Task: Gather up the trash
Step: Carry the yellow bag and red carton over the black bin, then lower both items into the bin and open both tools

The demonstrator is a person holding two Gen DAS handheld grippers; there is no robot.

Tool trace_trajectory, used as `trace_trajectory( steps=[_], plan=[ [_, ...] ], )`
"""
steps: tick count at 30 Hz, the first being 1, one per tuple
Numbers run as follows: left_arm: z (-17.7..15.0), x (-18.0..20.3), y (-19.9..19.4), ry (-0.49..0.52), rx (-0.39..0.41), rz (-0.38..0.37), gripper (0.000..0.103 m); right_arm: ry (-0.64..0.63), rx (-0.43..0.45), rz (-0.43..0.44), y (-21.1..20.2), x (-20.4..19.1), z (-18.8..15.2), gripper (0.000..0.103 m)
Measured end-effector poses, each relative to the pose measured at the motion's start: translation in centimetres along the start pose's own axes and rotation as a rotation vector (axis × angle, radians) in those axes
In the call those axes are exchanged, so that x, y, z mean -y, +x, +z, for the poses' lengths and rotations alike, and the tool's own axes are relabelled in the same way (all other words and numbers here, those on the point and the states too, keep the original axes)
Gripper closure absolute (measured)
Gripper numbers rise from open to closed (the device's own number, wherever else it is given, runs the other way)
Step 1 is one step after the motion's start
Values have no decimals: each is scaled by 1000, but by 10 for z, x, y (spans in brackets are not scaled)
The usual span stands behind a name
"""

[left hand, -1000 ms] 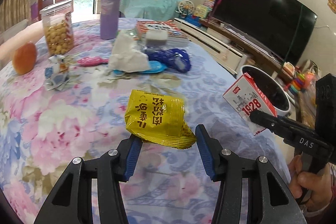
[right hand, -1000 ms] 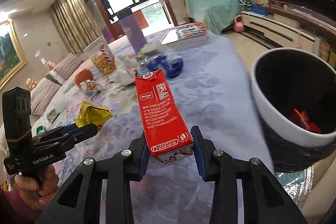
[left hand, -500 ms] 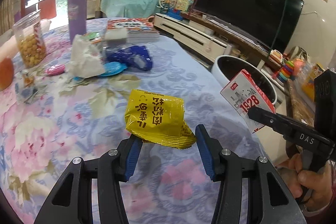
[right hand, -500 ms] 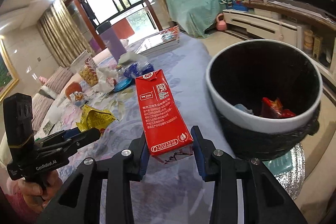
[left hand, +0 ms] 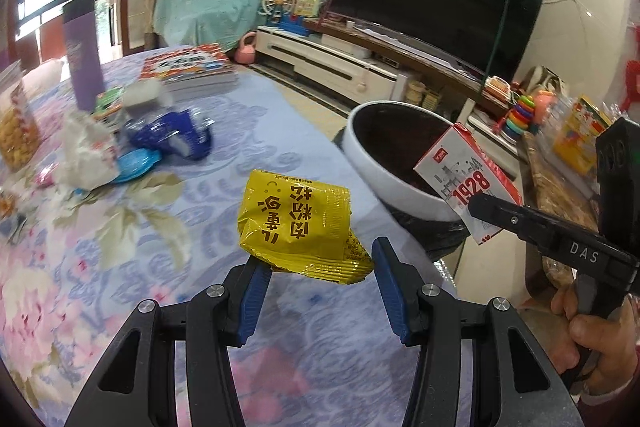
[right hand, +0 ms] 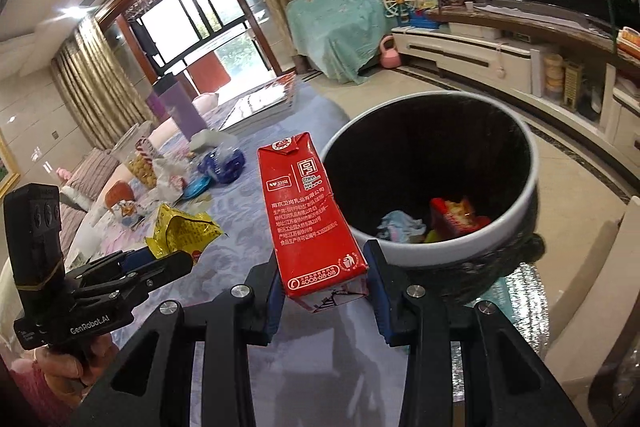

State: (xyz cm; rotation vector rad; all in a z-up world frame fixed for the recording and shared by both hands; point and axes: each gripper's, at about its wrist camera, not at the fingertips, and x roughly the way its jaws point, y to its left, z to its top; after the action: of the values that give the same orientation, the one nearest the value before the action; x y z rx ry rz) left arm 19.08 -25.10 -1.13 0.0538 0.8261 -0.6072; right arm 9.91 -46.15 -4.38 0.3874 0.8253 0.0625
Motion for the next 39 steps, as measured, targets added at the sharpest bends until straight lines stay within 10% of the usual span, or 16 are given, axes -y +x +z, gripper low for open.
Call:
trace_trajectory(
  steps=[39],
  plan=[
    [68,63,91,131,-23,-64,53,55,-16,-94,0,69,45,66]
  ],
)
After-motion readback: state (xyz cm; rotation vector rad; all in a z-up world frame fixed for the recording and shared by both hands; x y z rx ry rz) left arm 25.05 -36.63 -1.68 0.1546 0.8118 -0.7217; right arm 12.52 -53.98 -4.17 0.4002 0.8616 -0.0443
